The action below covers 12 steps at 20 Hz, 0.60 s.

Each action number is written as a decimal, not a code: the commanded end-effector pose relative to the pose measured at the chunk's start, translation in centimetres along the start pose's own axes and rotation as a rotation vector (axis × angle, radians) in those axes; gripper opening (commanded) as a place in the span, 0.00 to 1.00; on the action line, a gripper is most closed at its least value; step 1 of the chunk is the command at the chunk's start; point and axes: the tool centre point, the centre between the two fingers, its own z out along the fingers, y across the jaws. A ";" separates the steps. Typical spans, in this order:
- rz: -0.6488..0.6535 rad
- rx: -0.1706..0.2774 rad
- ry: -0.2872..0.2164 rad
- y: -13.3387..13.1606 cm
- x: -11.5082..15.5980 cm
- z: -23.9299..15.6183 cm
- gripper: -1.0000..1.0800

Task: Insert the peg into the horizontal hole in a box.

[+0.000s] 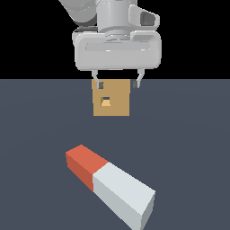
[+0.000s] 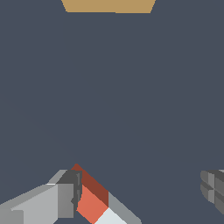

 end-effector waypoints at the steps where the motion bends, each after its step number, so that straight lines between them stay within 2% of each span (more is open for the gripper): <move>1: 0.000 0.000 0.000 0.0 0.0 0.0 0.96; 12: -0.062 0.002 0.000 -0.6 -1.2 0.8 0.96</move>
